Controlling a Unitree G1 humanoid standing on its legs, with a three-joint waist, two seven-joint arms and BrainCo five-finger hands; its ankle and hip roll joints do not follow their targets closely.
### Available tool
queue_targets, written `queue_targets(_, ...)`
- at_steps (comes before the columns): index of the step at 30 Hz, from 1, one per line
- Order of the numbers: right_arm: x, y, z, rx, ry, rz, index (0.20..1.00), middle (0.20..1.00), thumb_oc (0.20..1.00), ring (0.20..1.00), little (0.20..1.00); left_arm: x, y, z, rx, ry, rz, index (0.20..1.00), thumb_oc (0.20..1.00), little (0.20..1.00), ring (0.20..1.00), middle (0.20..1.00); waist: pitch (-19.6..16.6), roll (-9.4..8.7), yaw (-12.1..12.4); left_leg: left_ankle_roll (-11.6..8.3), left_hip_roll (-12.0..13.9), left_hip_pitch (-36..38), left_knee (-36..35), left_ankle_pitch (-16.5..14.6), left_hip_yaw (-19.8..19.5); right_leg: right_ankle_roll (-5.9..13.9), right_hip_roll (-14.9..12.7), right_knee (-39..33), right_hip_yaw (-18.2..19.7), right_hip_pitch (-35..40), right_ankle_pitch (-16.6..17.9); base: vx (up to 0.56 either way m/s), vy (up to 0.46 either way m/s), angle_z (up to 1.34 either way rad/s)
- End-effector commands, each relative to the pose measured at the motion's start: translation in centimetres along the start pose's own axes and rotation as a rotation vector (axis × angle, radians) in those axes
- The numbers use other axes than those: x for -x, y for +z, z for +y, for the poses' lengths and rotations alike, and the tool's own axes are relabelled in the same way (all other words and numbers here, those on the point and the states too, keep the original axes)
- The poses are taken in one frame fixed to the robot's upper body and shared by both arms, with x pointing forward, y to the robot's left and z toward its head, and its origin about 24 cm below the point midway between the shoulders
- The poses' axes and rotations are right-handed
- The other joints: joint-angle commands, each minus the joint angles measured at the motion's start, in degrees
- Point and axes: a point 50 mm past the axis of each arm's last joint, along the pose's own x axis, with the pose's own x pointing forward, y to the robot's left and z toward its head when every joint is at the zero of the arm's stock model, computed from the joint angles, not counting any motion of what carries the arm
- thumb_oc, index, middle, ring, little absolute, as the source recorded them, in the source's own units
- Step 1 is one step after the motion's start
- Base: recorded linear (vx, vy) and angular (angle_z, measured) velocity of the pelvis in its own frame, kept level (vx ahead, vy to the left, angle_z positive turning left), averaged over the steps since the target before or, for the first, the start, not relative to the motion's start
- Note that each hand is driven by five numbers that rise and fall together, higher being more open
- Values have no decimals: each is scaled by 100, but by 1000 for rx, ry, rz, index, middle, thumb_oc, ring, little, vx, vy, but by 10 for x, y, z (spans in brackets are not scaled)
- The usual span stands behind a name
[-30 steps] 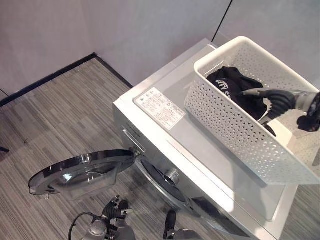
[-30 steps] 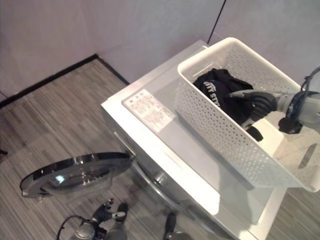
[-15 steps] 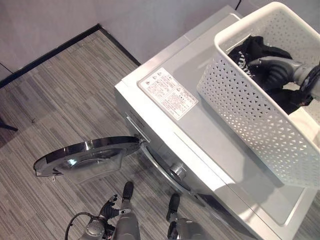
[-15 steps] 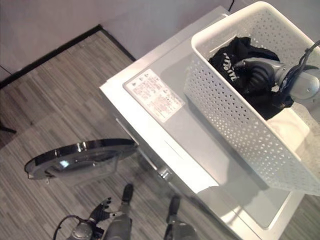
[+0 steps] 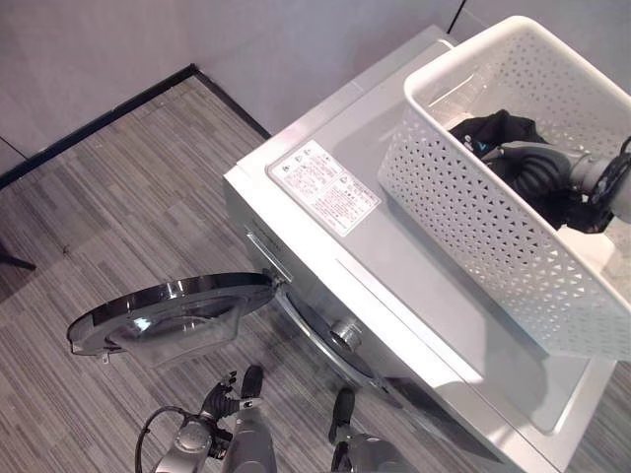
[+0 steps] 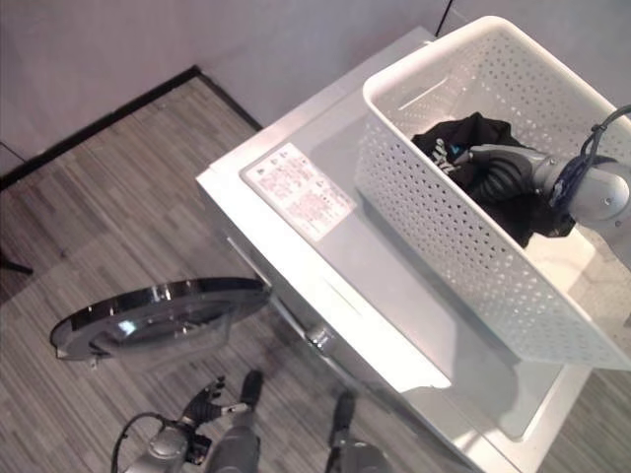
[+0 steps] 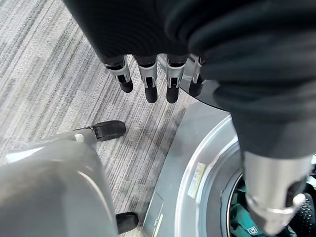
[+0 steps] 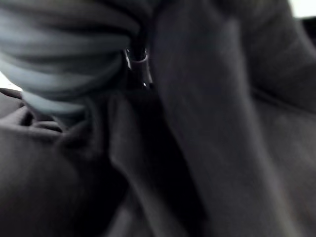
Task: Grab the laundry basket,head to the washer,open it,put in the laundry and shut it.
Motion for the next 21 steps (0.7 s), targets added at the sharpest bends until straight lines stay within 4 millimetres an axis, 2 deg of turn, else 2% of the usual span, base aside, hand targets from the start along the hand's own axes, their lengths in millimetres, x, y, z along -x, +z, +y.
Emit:
queue_targets(1,18,0,-27,-30,-218,-40,200,200,200,200,200,2,-3,0,-24,-1,-11,1000,1000,1000,1000,1000,-368,-187,-26,-59,327,591,32,-520,512,413,-416,84,388,171,-382,57,8,-8)
queue_targets(4,34,-5,-48,-71,-378,-50,200,200,200,200,200,3,-9,1,-19,8,11,1000,1000,1000,1000,1000,-480,-196,-88,-44,333,722,32,-580,552,413,-410,94,432,261,-409,54,9,-7)
queue_targets(5,48,-8,-61,-103,-480,-60,200,200,200,200,200,4,-13,1,-12,12,24,1000,1000,1000,1000,1000,-566,-204,-136,-34,333,813,32,-634,577,417,-413,98,448,335,-427,45,9,-12)
queue_targets(7,61,-10,-72,-137,-586,-77,200,200,200,200,200,5,-16,2,2,20,34,1000,1000,1000,1000,1000,-636,-212,-172,-28,339,895,32,-679,594,419,-409,105,461,400,-445,29,2,-4)
queue_targets(8,62,-11,-72,-139,-588,-75,200,200,200,200,200,5,-16,2,-1,20,34,1000,1000,1000,1000,1000,-629,-224,-158,-29,340,899,32,-681,592,419,-408,105,459,406,-447,0,0,0)
queue_targets(12,86,-16,-89,-225,-817,-125,200,200,200,200,200,6,-19,6,5,47,47,1000,1000,1000,1000,1000,-724,-233,-183,-1,349,1035,32,-754,600,409,-399,142,474,503,-483,26,-2,-3)
queue_targets(15,99,-20,-94,-305,-971,-167,200,200,200,200,200,5,-21,7,0,65,59,1000,1000,1000,1000,1000,-771,-232,-173,17,346,1132,32,-799,609,404,-395,180,482,559,-510,32,7,-10)
queue_targets(21,103,-24,-89,-361,-1175,-185,200,200,200,200,200,3,-19,6,-17,89,61,1000,1000,1000,1000,1000,-820,-207,-183,64,341,1304,32,-907,671,405,-400,188,574,652,-515,24,11,-7)
